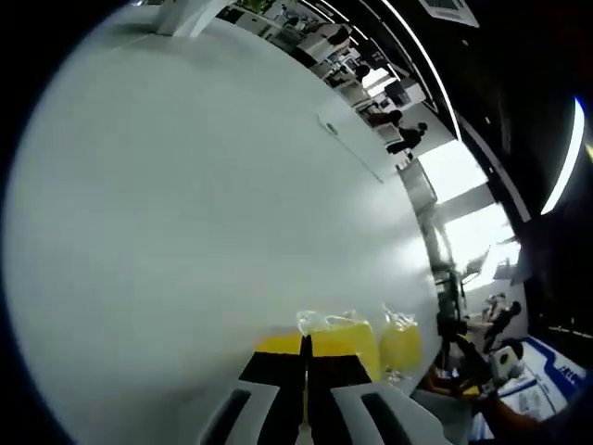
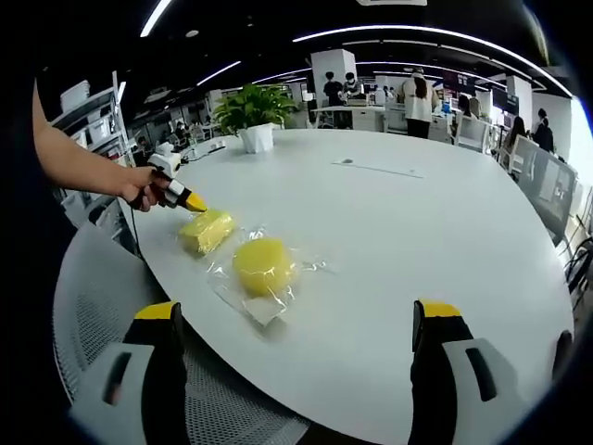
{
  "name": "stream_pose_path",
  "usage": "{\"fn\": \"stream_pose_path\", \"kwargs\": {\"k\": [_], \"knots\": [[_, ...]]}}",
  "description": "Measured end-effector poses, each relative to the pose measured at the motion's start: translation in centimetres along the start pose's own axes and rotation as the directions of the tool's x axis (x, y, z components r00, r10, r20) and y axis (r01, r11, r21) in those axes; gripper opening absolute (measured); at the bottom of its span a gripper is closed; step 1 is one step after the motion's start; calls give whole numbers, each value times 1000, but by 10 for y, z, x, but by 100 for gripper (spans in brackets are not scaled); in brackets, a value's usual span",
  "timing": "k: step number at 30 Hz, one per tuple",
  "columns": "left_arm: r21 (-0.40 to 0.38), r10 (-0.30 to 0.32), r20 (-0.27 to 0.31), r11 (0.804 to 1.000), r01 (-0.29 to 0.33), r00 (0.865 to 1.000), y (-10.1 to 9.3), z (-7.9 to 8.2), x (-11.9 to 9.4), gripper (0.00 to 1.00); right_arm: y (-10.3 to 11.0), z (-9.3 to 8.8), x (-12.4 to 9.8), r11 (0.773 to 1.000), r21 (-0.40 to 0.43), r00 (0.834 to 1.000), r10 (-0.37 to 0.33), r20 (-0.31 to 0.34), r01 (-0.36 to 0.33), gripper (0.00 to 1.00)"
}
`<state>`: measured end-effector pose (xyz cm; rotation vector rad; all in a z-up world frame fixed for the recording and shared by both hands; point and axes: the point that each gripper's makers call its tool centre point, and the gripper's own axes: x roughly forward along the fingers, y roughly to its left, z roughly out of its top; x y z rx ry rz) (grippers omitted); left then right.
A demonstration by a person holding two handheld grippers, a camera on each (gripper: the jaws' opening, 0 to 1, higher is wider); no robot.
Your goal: Compare the silicone blocks by pressing each to a similar depth, holding the contact briefly, and releasing to observe deformation and rebound differences across the visible hardness samples.
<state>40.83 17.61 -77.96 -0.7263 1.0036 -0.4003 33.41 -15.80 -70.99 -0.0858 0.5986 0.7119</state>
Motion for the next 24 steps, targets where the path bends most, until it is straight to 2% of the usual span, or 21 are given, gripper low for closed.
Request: {"fn": "stream_pose_path", "kwargs": {"k": [4,10,17,24], "knots": [[-6,-22,30,1000,22,999,-9,4,-4,0,1,3,1,1000,-5,1000,4,5,-4,96],[5,-63,114,998,63,991,-26,15,-13,0,2,6,0,1000,-13,1000,8,7,-8,96],[60,-112,141,993,104,984,-49,24,-23,0,2,8,-3,1000,-19,1000,10,16,-10,96],[70,-149,173,988,139,974,-65,30,-27,0,5,9,-6,999,-29,1000,21,18,-21,96]]}}
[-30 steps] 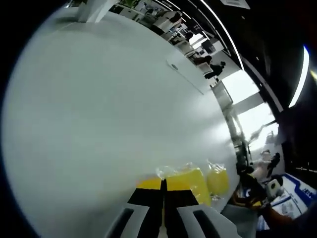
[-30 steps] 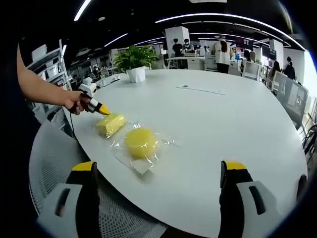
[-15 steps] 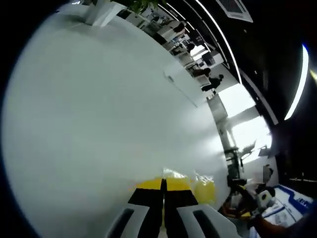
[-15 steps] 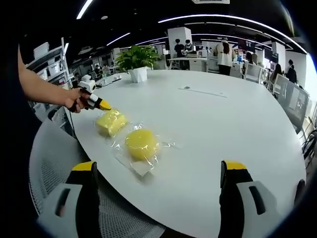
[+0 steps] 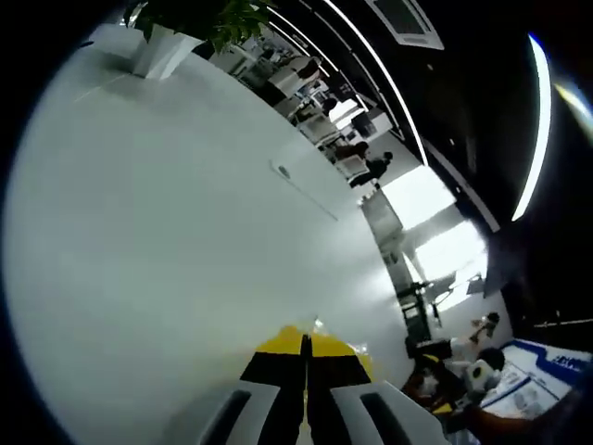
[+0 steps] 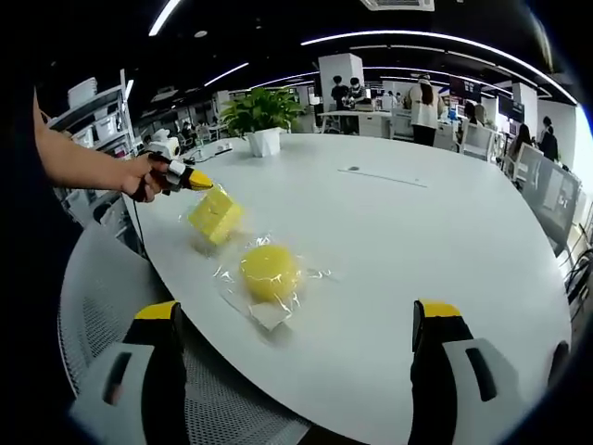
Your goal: Compare the silicone blocks by pressing each to a similar depth, holding the contact briefly, and releasing to observe deformation and rebound differences across the visible hardness samples.
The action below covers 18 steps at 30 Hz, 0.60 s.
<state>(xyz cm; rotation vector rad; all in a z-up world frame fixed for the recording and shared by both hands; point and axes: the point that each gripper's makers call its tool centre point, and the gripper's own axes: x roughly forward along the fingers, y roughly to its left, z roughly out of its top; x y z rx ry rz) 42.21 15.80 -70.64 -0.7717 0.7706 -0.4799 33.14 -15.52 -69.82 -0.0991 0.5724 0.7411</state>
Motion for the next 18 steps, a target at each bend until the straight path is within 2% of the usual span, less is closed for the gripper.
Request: {"fn": "stream_pose_path", "kwargs": {"k": [5,11,18], "knots": [[33,-23,34,999,22,999,-15,14,0,0,-3,1,-5,1000,9,1000,1,14,-1,96],[105,-37,47,994,32,998,-33,24,0,0,-5,4,-9,1000,15,999,1,33,-2,96],[199,-78,77,978,61,994,-62,48,-8,0,-4,12,-14,1000,-9,999,10,53,-10,96]]}}
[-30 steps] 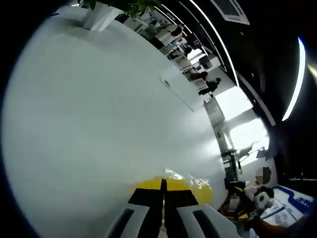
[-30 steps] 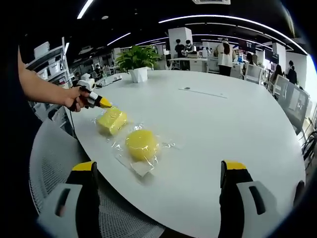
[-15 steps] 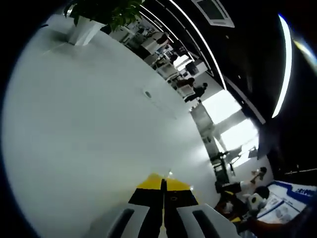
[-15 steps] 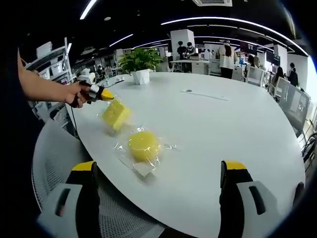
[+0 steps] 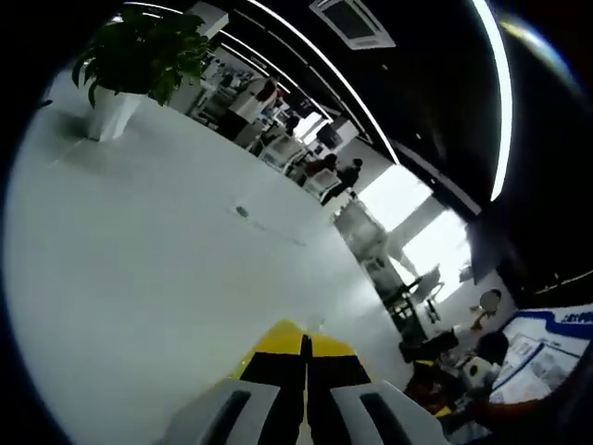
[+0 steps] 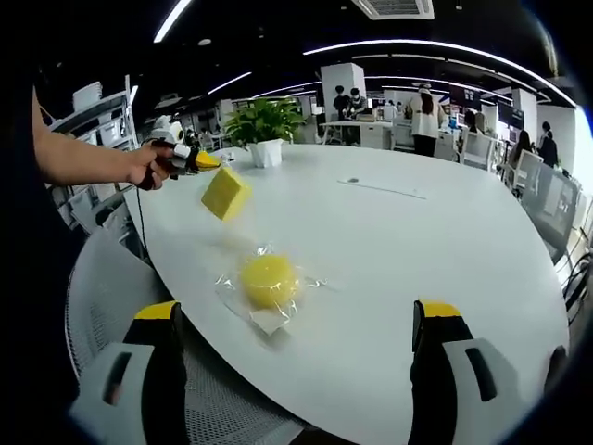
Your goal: Compare the silicone blocks by pressing each to a similar depth, holding the contact briefly, and releasing to observe deformation and rebound differences across the visible hardness samples.
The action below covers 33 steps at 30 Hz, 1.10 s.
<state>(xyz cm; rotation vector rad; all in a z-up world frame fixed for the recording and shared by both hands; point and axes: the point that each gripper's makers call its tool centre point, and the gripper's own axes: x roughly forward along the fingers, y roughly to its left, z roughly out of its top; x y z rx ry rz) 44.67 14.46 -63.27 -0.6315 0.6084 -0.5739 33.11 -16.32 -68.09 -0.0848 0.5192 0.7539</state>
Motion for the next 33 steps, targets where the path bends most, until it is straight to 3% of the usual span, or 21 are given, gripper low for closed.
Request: {"fn": "stream_pose_path", "kwargs": {"k": [9,14,21,33], "knots": [[96,-72,12,993,71,997,-38,29,-7,0,-7,23,-5,1000,27,998,2,59,-4,96],[133,-107,35,986,101,994,-59,50,-13,0,-14,50,-9,999,52,993,4,120,-11,96],[198,-149,54,971,136,987,-85,71,-23,0,-16,94,-12,1000,-23,982,21,188,-17,96],[264,-228,60,942,205,972,-128,97,-36,0,-1,151,-1,988,-126,967,116,227,-89,96]]}}
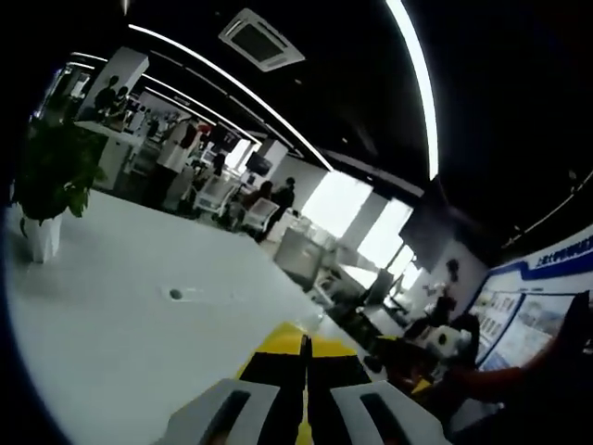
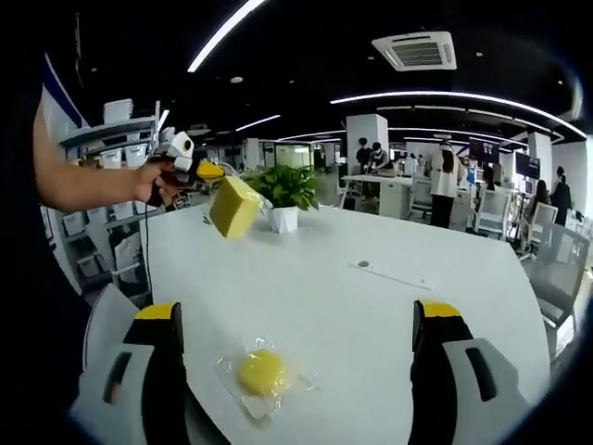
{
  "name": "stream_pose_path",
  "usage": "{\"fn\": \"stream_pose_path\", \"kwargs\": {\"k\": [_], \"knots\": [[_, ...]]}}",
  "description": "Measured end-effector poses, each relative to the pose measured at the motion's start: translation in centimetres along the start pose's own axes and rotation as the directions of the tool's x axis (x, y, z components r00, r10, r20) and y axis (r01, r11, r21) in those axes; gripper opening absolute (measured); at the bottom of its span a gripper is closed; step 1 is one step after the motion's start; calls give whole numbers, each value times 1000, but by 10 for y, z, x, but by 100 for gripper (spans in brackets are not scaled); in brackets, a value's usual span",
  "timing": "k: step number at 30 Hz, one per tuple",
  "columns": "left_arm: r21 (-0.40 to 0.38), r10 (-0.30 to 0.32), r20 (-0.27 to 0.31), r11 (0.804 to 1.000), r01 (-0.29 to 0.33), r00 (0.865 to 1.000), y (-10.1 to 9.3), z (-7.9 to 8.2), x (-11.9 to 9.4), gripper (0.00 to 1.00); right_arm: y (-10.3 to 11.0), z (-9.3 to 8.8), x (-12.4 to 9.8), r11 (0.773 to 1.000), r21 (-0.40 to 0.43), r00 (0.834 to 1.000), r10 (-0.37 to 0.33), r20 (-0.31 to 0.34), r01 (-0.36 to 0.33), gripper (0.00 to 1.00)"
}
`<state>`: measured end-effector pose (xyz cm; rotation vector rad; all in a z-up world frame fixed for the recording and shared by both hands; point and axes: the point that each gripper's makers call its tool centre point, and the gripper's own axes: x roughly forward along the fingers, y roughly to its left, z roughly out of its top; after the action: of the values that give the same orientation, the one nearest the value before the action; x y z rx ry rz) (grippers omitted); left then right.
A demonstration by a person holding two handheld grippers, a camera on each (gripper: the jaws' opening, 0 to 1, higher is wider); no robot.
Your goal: Compare the silicone blocks by pressing each to a similar depth, holding the contact briefly, and releasing to observe deformation and rebound differences across the visible hardness samples.
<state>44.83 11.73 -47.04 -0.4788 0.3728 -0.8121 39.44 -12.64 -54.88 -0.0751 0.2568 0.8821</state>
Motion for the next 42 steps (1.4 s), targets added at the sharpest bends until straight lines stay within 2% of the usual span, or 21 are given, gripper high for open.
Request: {"fn": "stream_pose_path", "kwargs": {"k": [5,11,13,19,24,30,32,35,39,42], "knots": [[18,-29,12,999,29,1000,-13,15,0,0,1,16,12,999,-11,999,38,13,-37,96],[27,-64,19,998,64,998,-26,27,1,0,0,46,21,998,0,996,61,62,-61,96],[39,-87,18,995,87,996,-35,29,2,0,3,56,23,997,7,993,74,88,-75,96],[45,-133,29,990,132,991,-56,35,6,0,5,62,32,996,-31,993,88,80,-86,96],[71,-167,25,984,164,986,-73,37,10,0,18,78,42,989,-47,985,144,95,-140,96],[75,-223,34,973,220,974,-95,39,12,0,44,103,55,968,-4,956,250,155,-252,96],[74,-244,32,968,241,969,-101,39,10,0,49,108,58,963,-4,950,266,165,-269,96],[67,-281,33,958,279,959,-111,40,8,0,63,119,60,940,21,921,330,205,-341,86],[58,-324,34,945,322,945,-122,39,8,0,74,124,66,927,20,907,362,215,-375,85],[64,-343,28,938,341,939,-130,36,9,0,82,126,68,916,11,894,389,224,-401,79]]}}
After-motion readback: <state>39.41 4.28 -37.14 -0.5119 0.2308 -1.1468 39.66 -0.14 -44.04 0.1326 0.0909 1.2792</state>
